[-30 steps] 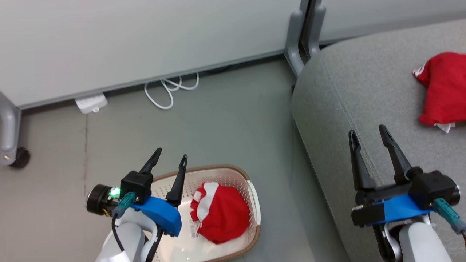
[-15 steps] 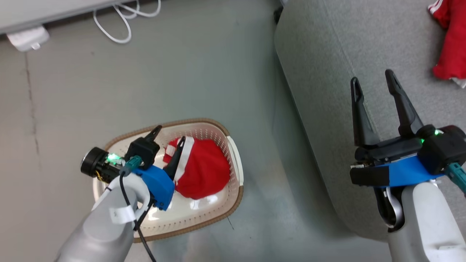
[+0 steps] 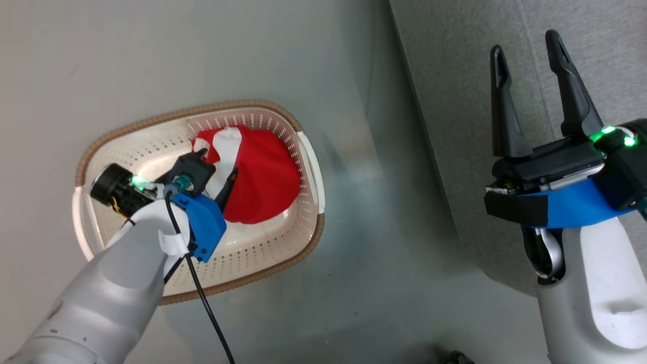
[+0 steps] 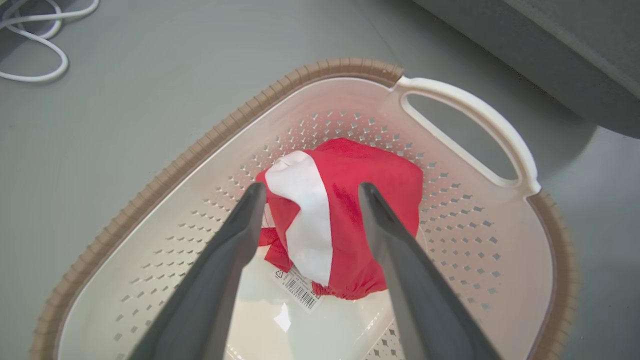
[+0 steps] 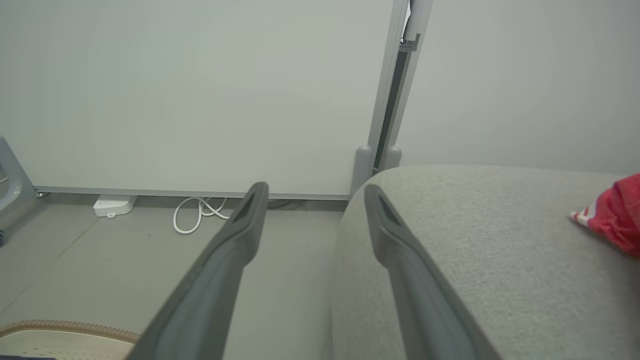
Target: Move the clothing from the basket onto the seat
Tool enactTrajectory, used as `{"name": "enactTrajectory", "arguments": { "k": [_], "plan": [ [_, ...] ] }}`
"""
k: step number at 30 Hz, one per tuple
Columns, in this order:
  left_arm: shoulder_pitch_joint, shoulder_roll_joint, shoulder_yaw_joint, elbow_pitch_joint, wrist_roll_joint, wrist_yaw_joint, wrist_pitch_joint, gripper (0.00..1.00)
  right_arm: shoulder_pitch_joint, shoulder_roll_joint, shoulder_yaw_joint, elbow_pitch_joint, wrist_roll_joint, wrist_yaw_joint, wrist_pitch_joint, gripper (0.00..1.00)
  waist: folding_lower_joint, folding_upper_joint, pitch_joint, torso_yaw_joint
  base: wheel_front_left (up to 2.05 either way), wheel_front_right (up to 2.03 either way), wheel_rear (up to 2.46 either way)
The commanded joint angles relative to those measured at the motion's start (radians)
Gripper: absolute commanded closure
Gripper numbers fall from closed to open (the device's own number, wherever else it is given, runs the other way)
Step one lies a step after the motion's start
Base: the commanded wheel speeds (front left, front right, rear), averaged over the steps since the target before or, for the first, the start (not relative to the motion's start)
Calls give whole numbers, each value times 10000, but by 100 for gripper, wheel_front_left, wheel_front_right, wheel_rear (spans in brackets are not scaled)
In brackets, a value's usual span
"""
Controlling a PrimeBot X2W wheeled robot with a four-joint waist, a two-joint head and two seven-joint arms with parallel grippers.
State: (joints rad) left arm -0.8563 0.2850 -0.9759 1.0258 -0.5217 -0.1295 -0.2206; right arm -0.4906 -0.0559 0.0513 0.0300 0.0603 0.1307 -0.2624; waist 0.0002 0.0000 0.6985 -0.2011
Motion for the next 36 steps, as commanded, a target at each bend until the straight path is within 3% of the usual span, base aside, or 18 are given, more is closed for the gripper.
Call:
{"name": "enactTrajectory", "arguments": {
  "k": [1,14,28,29,30,36],
  "plan": [
    [-252,115,-126,43,-74,-16,33,0,-202,26,14,-64,-48,1,-38,0,-2,0,498,-83,0,0,0],
    [-1747,498,-2253,464,-1442,-16,361,0,-667,39,52,-468,-120,1,-38,0,-2,0,2144,-264,0,0,0],
    [-2512,368,-3034,415,-1651,-16,419,0,-762,52,-54,-675,-114,1,-40,0,-2,0,2943,-375,0,0,0],
    [-2505,364,-3042,363,-1664,-17,370,58,-766,53,-64,-662,-103,1,-38,0,-2,0,2950,-373,0,0,0],
    [-2517,363,-3050,334,-1672,-17,320,100,-773,54,-77,-646,-96,1,-38,0,-2,0,2952,-368,0,0,0],
    [-2364,322,-3073,140,-1565,-17,292,100,-808,58,-120,-585,-104,1,-38,0,-2,0,2860,-307,0,0,0]
  ]
}}
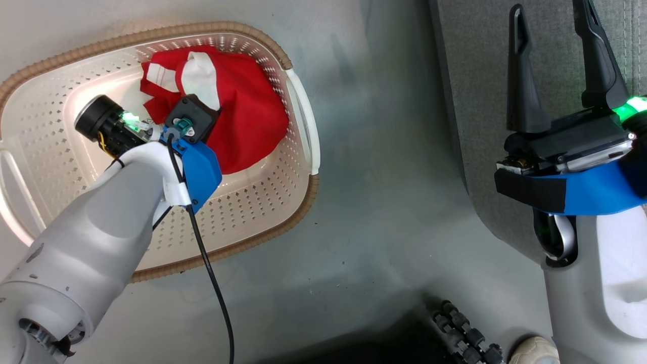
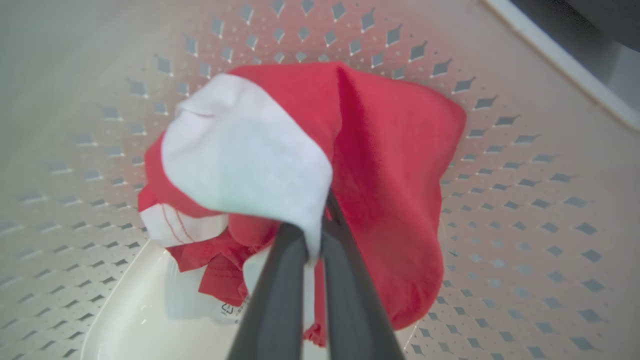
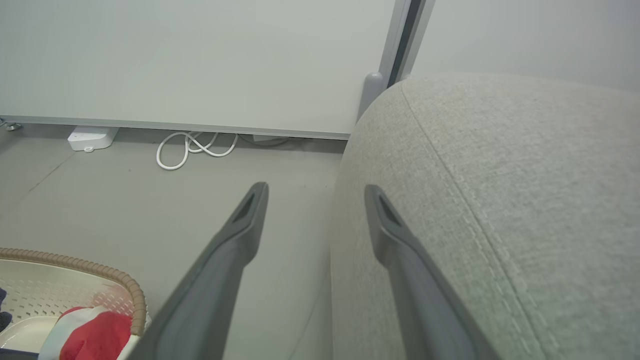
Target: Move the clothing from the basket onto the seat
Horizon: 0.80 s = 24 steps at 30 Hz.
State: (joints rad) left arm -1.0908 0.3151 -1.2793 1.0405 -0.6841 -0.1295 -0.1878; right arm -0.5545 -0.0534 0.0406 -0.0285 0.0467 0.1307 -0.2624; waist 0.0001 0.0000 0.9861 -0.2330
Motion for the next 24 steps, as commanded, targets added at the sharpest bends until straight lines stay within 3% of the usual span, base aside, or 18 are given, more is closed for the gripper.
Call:
{"name": "enactTrajectory", "arguments": {
  "k": [1,17,24],
  "plan": [
    [1,17,-41,-28,90,-17,-65,100,-177,33,-21,14,31,1,-38,0,-1,0,-41,24,0,0,0],
    [532,-474,-14,-1117,-72,-17,-780,100,247,-152,-268,357,-60,1,-38,0,-1,0,-1399,793,0,0,0],
    [1233,-291,1193,-2597,517,-17,-785,100,543,-334,-378,597,-56,1,-39,0,-1,0,-2375,1264,0,0,0]
  ]
}}
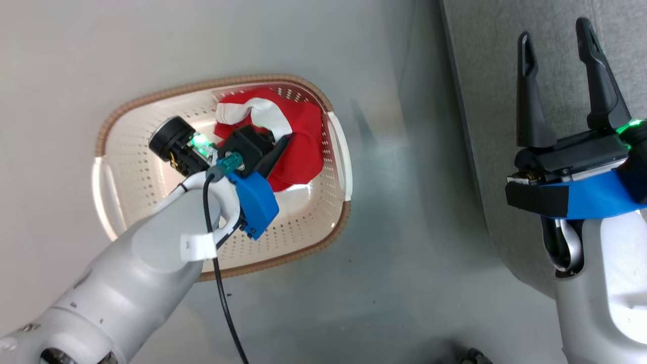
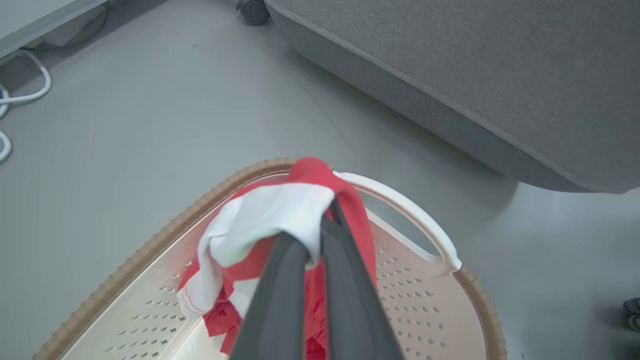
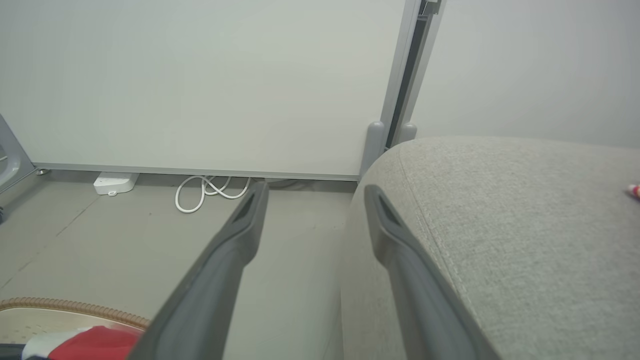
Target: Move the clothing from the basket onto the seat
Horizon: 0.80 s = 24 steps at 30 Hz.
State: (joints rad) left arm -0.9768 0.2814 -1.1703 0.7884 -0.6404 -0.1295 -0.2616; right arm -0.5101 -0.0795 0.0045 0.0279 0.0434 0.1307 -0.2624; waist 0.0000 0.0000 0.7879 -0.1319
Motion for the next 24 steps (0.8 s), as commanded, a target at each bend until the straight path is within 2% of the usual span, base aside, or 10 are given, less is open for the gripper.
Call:
{"name": "enactTrajectory", "arguments": {
  "k": [1,12,24],
  "plan": [
    [237,63,305,-260,262,-17,-47,100,155,-95,-24,69,-21,1,-39,0,0,0,-553,306,0,0,0],
    [1986,-2,2564,-1987,1884,-14,-48,100,907,-278,-163,506,47,1,-38,0,0,0,-2452,774,0,0,0],
    [2793,-442,3903,-3036,2759,-15,-49,100,1760,-215,-149,933,155,1,-38,0,0,0,-4338,1025,0,0,0]
  ]
}}
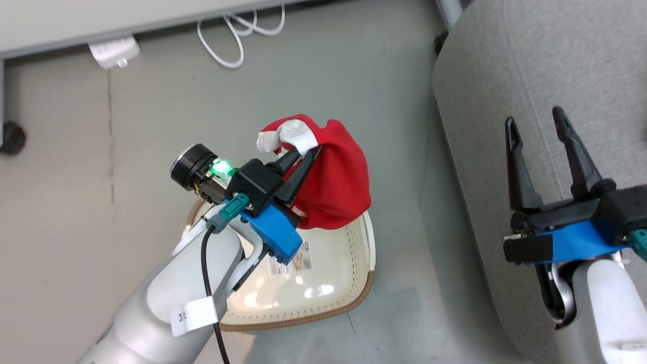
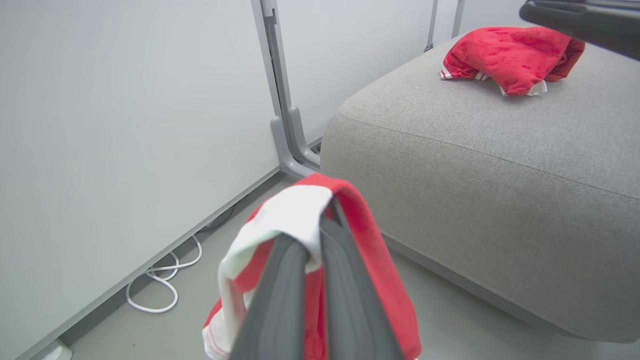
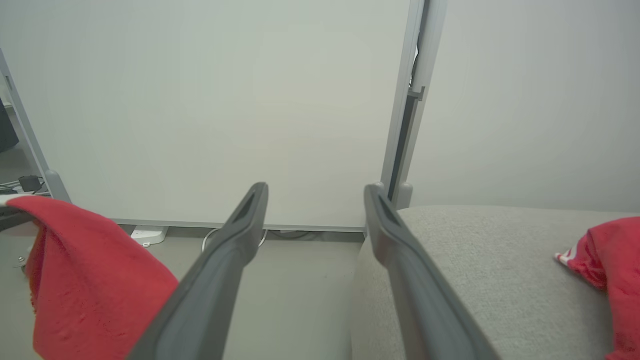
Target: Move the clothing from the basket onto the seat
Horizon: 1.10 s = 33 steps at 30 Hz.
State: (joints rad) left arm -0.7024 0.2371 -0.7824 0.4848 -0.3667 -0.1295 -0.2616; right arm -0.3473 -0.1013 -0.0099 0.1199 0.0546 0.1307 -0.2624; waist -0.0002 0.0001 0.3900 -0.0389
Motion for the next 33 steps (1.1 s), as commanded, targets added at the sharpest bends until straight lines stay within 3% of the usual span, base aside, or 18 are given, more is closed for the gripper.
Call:
{"name": "enactTrajectory", "arguments": {
  "k": [1,18,33],
  "plan": [
    [86,-38,112,-66,42,-15,-49,100,215,13,-8,54,53,1,-38,0,2,-1,-520,115,0,0,0],
    [-240,-568,333,-368,69,-16,-50,100,1432,168,-53,399,185,1,-38,0,2,-1,-2601,183,0,0,0],
    [-257,-613,51,-282,-149,-17,-50,100,1794,316,55,437,229,1,-38,0,2,-1,-3168,225,0,0,0]
  ]
}}
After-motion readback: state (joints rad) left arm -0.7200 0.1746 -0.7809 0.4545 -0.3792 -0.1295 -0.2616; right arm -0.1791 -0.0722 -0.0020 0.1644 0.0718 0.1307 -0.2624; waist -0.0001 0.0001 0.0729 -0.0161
